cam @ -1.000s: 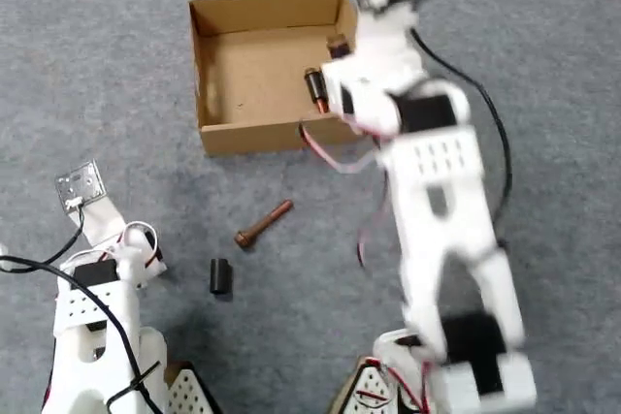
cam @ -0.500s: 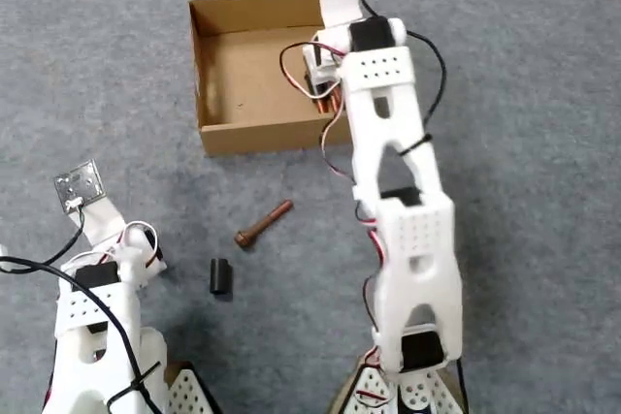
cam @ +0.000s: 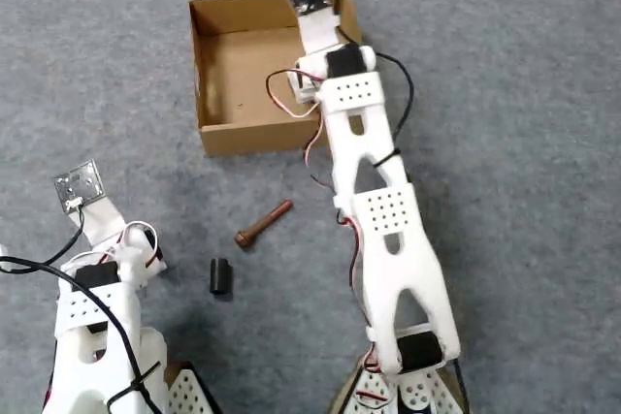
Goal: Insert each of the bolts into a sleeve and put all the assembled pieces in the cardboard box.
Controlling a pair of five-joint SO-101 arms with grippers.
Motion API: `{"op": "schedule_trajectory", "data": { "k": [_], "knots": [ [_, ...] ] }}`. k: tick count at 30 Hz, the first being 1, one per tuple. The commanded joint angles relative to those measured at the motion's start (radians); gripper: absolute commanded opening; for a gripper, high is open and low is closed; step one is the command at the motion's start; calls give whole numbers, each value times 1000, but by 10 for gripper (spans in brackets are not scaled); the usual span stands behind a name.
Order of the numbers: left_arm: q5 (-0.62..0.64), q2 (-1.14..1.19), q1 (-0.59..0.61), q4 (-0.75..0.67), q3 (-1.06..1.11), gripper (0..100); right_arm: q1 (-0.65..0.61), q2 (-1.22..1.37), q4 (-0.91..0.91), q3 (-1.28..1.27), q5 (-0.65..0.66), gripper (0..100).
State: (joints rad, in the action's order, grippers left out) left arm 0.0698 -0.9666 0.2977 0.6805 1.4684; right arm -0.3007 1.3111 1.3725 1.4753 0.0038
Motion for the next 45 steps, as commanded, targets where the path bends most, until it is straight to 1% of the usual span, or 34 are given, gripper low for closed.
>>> {"op": "schedule_trajectory", "data": {
  "k": [1,10,11,13,16,18,24,31,37,45],
  "knots": [
    [9,-10,12,-15,-6,19,-18,-5,21,54,8,2],
    [9,-10,12,-15,-5,19,-15,-8,121,59,11,4],
    [9,-10,12,-15,-3,19,-15,-8,132,59,9,19],
    [9,-10,12,-15,-3,19,-18,-8,150,59,6,87],
    [9,-10,12,-15,-3,19,-18,-8,157,59,11,217],
    [9,-10,12,-15,-3,19,-18,-10,163,59,11,260],
    [9,-10,12,-15,-3,19,-18,-24,242,202,11,264],
    [9,-10,12,-15,-3,19,-19,-275,410,189,6,264],
    [9,-10,11,-15,-3,19,-19,-507,414,186,6,264],
    [9,-10,9,-18,-2,19,-13,-733,416,183,6,264]
  ]
}}
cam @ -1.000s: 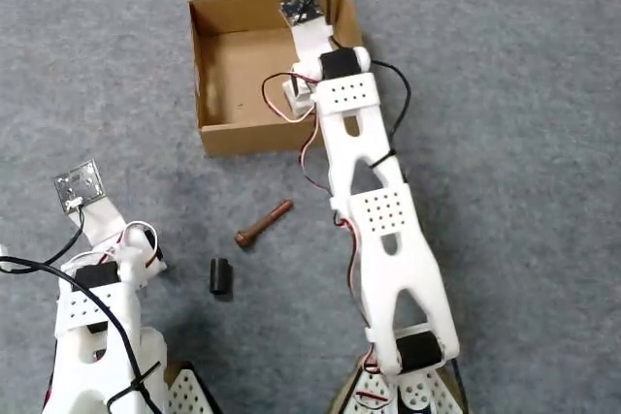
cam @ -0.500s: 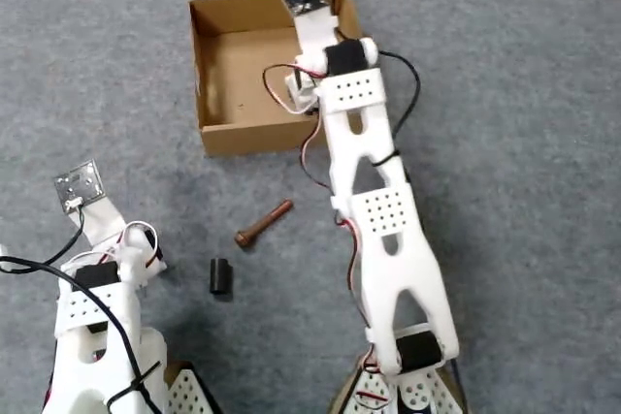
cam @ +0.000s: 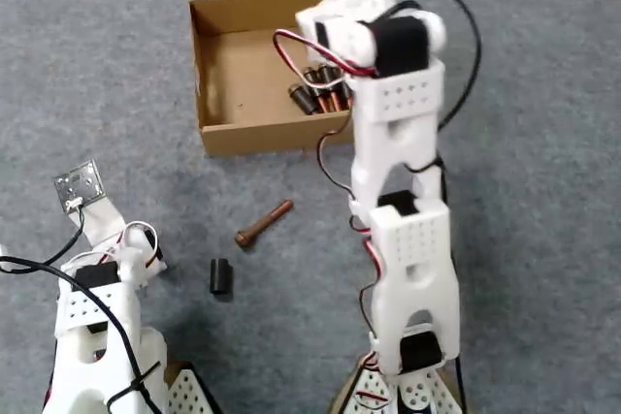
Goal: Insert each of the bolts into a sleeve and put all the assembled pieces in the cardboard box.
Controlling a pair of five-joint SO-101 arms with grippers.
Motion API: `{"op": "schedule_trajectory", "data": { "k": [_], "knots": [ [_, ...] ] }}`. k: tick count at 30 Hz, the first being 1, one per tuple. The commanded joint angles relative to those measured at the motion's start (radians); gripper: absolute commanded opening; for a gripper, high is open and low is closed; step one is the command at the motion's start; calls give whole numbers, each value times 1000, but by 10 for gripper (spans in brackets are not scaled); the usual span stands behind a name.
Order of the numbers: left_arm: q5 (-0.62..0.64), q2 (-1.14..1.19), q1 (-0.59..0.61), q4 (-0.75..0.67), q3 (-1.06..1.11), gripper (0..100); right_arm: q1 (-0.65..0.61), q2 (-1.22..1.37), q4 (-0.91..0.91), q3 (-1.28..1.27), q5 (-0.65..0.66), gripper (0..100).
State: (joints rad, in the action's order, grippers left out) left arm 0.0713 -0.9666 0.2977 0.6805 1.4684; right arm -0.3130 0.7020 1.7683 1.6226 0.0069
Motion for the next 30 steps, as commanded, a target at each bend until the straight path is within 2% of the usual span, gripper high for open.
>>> {"op": "schedule_trajectory", "data": {
  "k": [1,4,7,12,19,24,30],
  "knots": [
    [8,-10,9,-18,-2,19,-4,-154,20,28,3,264],
    [8,-10,9,-20,0,19,-5,-274,20,-65,2,264],
    [8,-10,9,-21,0,19,-5,-437,20,-268,-8,264],
    [8,-10,8,-21,0,19,-12,-768,17,-728,-118,264],
    [8,-10,5,-21,0,19,-97,-1152,5,-1264,-304,264],
    [61,-10,5,-15,-2,19,-97,-1302,-143,-1564,-520,264],
    [92,-10,11,-15,0,19,-159,-1326,-307,-1880,-595,263]
  ]
}}
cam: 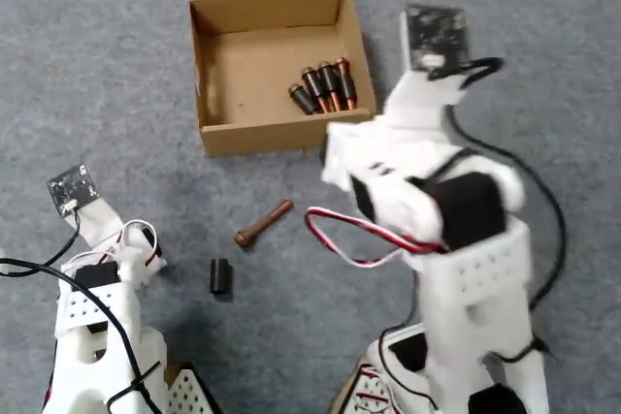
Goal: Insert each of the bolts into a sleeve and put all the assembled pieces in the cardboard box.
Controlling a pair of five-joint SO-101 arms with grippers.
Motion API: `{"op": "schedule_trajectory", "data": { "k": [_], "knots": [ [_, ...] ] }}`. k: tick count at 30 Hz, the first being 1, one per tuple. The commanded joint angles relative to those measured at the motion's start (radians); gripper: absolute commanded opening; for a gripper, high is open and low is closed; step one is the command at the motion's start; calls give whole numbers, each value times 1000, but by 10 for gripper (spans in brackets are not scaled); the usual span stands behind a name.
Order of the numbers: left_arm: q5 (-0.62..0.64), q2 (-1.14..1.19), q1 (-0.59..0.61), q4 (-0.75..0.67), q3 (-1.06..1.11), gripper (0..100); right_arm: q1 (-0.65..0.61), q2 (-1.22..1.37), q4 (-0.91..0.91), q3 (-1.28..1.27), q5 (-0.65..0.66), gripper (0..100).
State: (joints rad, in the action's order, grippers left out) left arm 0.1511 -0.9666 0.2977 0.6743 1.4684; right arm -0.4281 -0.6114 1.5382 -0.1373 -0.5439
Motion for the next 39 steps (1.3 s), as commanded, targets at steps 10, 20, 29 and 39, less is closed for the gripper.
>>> {"op": "schedule_trajectory", "data": {
  "k": [10,20,29,39],
  "knots": [
    [48,-10,219,-17,0,19,-260,216,-256,-211,-106,263],
    [48,-10,640,-137,38,19,-430,604,-416,-205,-249,263],
    [2,-10,939,-137,38,19,-587,688,-445,-116,-278,263],
    [-129,-10,1143,-137,52,19,-636,694,-428,-117,-276,125]
  ]
}}
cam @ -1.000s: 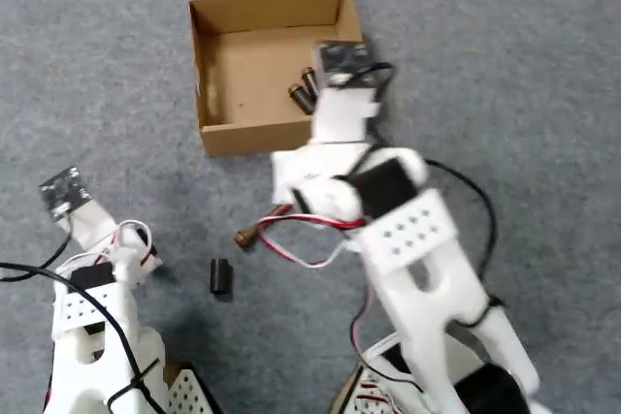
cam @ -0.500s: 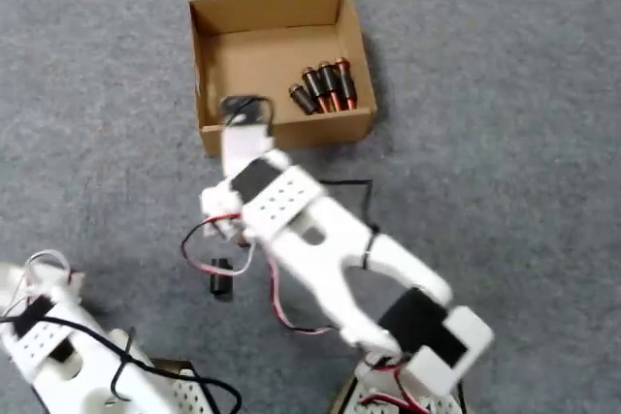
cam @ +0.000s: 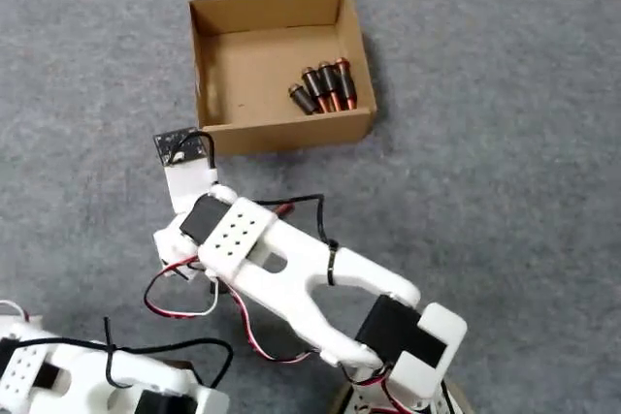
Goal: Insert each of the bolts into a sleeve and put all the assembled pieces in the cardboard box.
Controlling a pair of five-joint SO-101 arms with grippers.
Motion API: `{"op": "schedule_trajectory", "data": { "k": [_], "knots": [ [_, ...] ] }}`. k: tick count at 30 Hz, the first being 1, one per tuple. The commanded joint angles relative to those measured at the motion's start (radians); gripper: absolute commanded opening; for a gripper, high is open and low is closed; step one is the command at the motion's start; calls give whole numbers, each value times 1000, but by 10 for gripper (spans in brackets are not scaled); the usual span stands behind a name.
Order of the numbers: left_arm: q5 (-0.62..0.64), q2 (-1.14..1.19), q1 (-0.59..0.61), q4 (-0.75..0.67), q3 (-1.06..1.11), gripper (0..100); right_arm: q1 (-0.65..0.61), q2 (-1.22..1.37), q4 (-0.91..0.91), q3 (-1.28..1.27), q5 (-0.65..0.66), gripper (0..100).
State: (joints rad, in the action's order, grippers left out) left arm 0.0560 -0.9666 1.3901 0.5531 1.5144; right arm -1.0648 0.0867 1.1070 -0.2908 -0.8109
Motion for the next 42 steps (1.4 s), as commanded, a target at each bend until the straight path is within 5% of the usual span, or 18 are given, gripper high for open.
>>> {"op": "schedule_trajectory", "data": {
  "k": [1,13,30,37,42],
  "knots": [
    [-41,-10,54,-15,12,19,8,-4,0,36,-9,89],
    [-48,-7,110,-91,17,19,180,-4,80,36,-29,34],
    [-48,-10,91,-97,35,19,25,24,143,33,-77,35],
    [-44,-10,91,-97,35,19,28,120,175,54,-77,219],
    [-44,-10,89,-97,37,19,8,130,172,101,-81,193]
  ]
}}
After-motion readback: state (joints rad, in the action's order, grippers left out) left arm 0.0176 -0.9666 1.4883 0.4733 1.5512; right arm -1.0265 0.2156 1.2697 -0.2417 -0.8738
